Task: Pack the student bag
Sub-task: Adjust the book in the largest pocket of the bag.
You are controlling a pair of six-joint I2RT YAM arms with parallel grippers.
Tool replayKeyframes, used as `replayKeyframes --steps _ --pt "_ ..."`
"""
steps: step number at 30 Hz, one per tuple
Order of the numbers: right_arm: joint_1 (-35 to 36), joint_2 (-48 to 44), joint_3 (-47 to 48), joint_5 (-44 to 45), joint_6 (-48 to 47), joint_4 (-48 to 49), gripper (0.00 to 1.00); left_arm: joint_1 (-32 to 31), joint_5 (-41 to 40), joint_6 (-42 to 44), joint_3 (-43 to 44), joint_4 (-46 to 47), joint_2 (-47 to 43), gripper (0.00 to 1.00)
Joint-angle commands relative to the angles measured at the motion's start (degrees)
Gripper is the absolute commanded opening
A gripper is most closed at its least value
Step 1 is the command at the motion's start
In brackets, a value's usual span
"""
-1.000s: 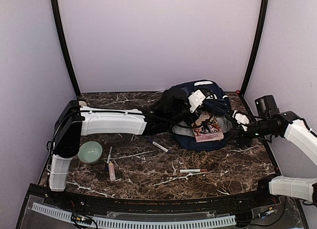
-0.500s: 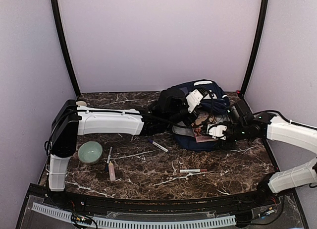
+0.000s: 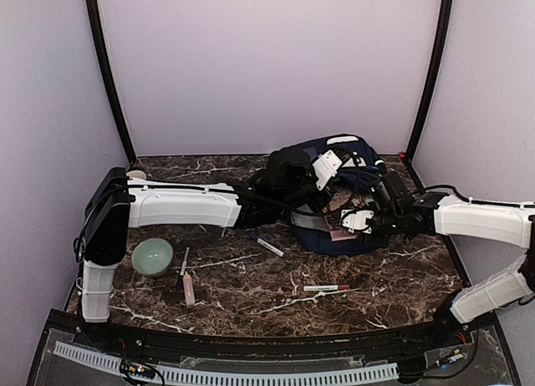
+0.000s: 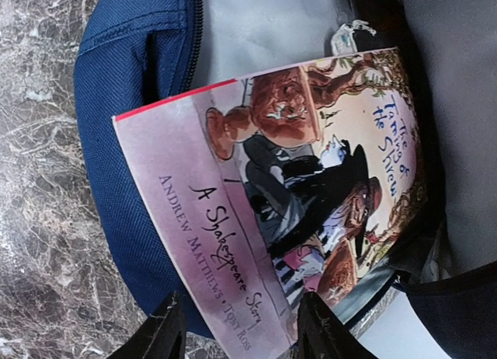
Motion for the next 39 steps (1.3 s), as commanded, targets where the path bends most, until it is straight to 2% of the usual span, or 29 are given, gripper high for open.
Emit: replayKeyframes --steps 1,10,11,14,15,19,30,39 --pt "0.4 1.1 0.8 -1.3 -0.7 1.2 0.49 -0.7 1.6 -1.3 0.1 5.0 -7.0 0.0" --pt "0.3 5.7 1.3 4.2 0.7 9.2 0.44 -0.7 2.0 -2.1 -0.6 5.0 -7.2 0.0" --pt "0.3 6.2 1.5 6.0 1.0 10.6 0.39 -0.7 2.1 -2.1 -0.6 4.9 -7.3 0.0" --pt "0.3 8.1 2.4 6.2 1.1 13.8 0.38 -0.7 3.0 -2.1 -0.8 4.7 -7.6 0.0" --pt "0.3 8.8 2.7 7.7 1.7 14.9 0.33 -0.7 3.3 -2.2 -1.0 4.7 -7.7 0.0" --pt "0.3 12.1 4.2 10.3 1.5 19.6 0.3 -0.8 3.7 -2.7 -1.5 4.6 -8.4 0.0" --pt "-0.6 22.7 4.8 17.1 -1.3 34.5 0.25 -0.9 5.3 -3.1 -3.1 3.9 -9.9 0.0" --pt "-1.1 25.6 2.9 20.3 -0.7 41.9 0.24 -1.1 5.8 -3.5 -4.9 4.4 -10.8 0.0"
